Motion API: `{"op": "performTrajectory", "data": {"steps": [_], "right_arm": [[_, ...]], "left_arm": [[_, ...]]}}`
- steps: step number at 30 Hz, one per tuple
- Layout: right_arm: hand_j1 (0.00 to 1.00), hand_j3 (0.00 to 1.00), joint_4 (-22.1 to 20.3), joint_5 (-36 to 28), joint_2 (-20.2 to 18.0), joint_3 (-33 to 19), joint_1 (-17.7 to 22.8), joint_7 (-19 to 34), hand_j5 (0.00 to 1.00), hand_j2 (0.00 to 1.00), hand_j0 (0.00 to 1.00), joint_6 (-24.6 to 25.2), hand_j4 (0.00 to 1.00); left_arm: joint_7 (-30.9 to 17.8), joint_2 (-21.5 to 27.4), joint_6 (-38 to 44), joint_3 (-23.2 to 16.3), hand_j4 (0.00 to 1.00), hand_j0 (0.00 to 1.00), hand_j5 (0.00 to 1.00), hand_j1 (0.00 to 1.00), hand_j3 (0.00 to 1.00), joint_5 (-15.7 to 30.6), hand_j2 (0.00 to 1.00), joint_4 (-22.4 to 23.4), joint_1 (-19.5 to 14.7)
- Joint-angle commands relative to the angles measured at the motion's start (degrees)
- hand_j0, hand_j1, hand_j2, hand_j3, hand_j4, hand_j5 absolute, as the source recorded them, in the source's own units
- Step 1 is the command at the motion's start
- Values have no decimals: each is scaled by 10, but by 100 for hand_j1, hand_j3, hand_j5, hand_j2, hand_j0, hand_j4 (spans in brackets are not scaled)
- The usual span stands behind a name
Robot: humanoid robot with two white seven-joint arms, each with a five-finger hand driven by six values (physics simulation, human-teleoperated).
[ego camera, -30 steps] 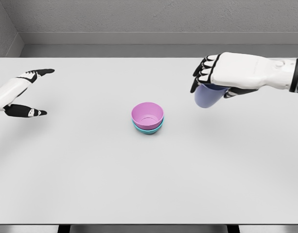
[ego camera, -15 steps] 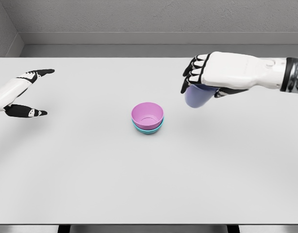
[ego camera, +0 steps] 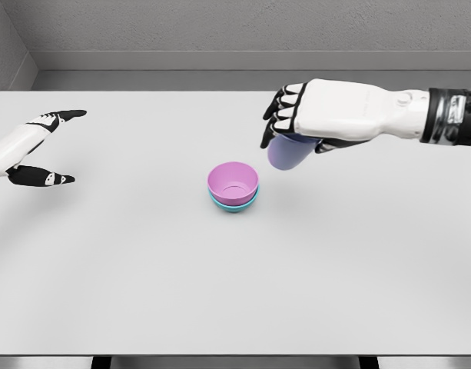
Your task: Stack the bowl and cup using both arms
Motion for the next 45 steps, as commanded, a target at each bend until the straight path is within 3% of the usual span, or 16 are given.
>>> {"op": "performTrajectory", "data": {"steps": [1, 17, 45], "right_arm": [[68, 68, -2, -3, 8, 0, 0, 0, 68, 68, 68, 0, 68], [68, 68, -2, 1, 63, 17, -12, -2, 68, 68, 68, -6, 68], [68, 68, 2, 28, 95, 44, -14, -3, 68, 68, 68, 2, 68]], "left_arm": [[0, 0, 1, 0, 100, 100, 100, 100, 100, 5, 100, 0, 0], [0, -2, 1, 1, 100, 100, 100, 100, 100, 4, 100, 9, 0], [0, -3, 1, 0, 100, 100, 100, 100, 100, 6, 100, 9, 0]]}}
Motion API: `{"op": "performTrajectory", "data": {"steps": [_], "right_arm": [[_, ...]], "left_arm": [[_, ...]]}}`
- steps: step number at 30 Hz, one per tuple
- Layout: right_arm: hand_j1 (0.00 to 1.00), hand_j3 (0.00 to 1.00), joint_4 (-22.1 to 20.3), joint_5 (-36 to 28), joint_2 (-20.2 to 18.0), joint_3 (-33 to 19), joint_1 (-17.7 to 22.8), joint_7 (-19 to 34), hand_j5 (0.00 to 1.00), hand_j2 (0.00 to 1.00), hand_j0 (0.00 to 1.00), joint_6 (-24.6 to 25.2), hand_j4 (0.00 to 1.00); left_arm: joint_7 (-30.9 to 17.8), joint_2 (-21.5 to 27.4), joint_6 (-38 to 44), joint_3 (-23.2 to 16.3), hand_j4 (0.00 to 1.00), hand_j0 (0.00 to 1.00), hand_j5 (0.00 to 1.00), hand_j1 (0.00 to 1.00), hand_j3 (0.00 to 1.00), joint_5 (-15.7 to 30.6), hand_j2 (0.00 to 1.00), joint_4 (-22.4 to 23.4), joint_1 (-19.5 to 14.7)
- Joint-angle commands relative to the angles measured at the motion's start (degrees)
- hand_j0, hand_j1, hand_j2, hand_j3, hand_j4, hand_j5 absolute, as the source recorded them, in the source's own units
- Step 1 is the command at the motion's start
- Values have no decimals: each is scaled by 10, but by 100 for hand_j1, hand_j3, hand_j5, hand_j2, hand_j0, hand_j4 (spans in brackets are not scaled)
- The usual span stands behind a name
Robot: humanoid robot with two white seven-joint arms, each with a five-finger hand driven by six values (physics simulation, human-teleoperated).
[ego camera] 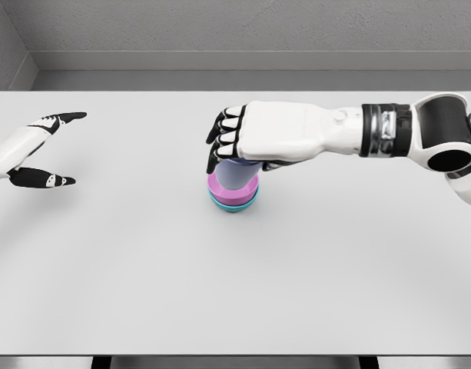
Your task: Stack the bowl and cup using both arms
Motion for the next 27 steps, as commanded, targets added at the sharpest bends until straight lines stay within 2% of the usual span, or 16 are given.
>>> {"op": "performTrajectory", "data": {"steps": [1, 6, 13, 27], "right_arm": [[68, 68, 1, 1, 1, 0, 0, 0, 68, 68, 68, 3, 68], [68, 68, 12, 2, 15, 4, 0, 0, 68, 68, 68, 13, 68], [69, 69, 47, 21, 37, 12, -1, 1, 69, 69, 69, 13, 69], [69, 69, 66, 27, 39, 20, -1, 0, 69, 69, 69, 13, 69]], "left_arm": [[0, 0, 1, 0, 100, 100, 100, 100, 100, 5, 100, 0, 0], [0, 0, 1, 0, 100, 100, 100, 100, 100, 5, 100, -2, 1], [0, 0, 1, -1, 100, 100, 100, 100, 100, 6, 100, -3, 1], [0, 0, 1, -1, 100, 100, 100, 100, 100, 5, 100, -5, 1]]}}
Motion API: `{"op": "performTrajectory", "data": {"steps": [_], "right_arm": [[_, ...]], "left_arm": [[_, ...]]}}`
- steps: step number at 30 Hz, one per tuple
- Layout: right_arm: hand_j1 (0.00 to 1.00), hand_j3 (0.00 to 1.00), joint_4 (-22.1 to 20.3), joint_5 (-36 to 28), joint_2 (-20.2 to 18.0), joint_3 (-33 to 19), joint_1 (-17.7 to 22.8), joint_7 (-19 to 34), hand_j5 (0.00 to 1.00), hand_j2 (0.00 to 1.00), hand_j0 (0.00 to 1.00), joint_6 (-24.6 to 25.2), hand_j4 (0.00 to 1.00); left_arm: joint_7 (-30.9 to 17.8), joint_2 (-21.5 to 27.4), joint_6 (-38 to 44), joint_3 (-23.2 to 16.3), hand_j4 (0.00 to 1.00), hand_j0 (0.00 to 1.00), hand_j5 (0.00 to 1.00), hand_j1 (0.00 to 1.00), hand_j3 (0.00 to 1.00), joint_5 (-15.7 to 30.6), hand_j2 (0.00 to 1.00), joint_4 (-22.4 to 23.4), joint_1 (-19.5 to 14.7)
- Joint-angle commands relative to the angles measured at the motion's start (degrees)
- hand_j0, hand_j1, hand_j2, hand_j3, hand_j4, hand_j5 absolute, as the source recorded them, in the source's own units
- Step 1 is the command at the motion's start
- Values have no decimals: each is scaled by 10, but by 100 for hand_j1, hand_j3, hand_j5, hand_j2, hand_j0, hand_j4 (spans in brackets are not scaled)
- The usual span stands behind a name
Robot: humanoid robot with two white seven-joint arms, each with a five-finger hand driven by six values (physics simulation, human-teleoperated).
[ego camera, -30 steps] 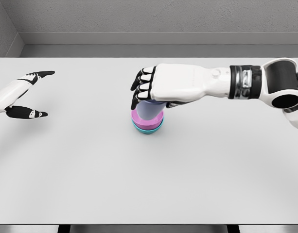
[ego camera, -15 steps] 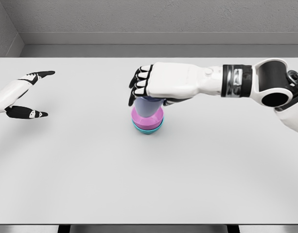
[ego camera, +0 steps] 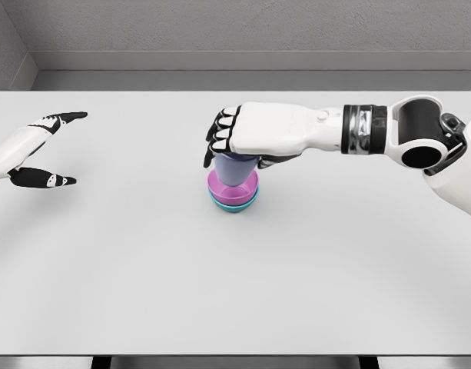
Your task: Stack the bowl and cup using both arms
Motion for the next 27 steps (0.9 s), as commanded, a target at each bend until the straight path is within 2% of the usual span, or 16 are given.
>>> {"op": "performTrajectory", "data": {"steps": [1, 21, 22, 23, 25, 27], "right_arm": [[69, 69, 2, -2, 0, 2, 0, 0, 69, 69, 69, 1, 69], [73, 73, 29, 15, 13, 15, 4, -1, 73, 73, 73, 1, 73], [75, 75, 29, 15, 13, 15, 4, -1, 75, 75, 75, 1, 75], [81, 81, 29, 16, 13, 15, 4, -1, 81, 81, 81, 1, 81], [99, 99, 29, 17, 13, 15, 4, -1, 99, 99, 99, 1, 99], [100, 100, 29, 17, 13, 14, 4, 1, 100, 100, 100, 1, 100]], "left_arm": [[0, 1, 1, 0, 100, 100, 100, 100, 100, 5, 100, -1, 0], [0, 0, 1, 0, 100, 100, 100, 100, 100, 5, 100, -1, 0], [0, 0, 1, 0, 100, 100, 100, 100, 100, 5, 100, -1, 0], [0, 0, 1, 0, 100, 100, 100, 100, 100, 5, 100, -1, 0], [0, 0, 1, 0, 100, 100, 100, 100, 100, 5, 100, -1, 0], [0, 0, 1, 0, 100, 100, 100, 100, 100, 5, 100, -1, 0]]}}
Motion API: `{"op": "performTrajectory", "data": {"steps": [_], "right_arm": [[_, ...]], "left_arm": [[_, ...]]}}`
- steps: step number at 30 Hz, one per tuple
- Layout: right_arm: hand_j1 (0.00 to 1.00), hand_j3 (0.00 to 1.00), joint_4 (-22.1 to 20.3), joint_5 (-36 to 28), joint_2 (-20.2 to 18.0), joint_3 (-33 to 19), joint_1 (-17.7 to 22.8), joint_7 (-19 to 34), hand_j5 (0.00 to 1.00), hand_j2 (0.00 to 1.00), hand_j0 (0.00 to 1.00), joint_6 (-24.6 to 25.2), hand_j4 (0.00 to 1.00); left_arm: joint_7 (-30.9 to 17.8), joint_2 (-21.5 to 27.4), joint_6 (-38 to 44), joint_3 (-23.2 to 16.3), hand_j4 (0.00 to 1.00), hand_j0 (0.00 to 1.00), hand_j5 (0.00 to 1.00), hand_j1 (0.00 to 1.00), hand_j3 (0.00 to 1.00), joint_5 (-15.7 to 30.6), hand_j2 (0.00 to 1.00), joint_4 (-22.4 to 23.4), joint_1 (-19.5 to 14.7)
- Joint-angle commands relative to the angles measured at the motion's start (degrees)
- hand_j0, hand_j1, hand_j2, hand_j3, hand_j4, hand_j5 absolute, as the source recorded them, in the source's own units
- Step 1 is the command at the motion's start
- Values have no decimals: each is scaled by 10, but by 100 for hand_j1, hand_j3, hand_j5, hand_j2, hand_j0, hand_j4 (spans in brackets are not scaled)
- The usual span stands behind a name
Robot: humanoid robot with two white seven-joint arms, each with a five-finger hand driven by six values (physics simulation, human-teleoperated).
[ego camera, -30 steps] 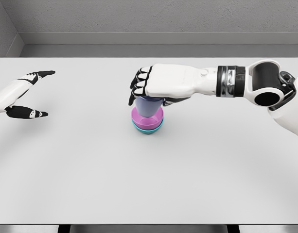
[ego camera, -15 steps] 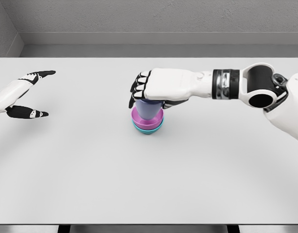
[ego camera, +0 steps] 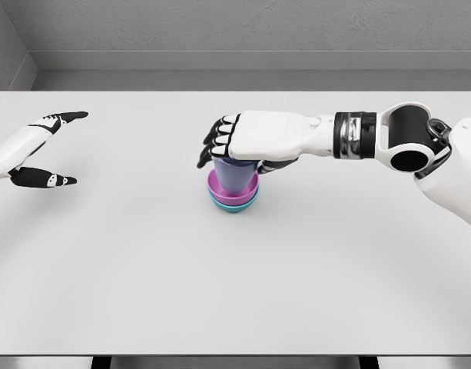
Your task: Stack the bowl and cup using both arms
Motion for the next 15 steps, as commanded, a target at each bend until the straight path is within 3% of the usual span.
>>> {"op": "performTrajectory", "data": {"steps": [1, 15], "right_arm": [[100, 100, 0, -2, 0, -1, 0, 1, 100, 100, 100, 1, 100], [100, 100, 1, -7, -5, -5, -4, 1, 100, 100, 100, -3, 100]], "left_arm": [[0, 0, 1, 0, 100, 100, 100, 100, 100, 5, 100, 0, 0], [0, 0, 1, 0, 100, 100, 100, 100, 100, 5, 100, 0, 0]]}}
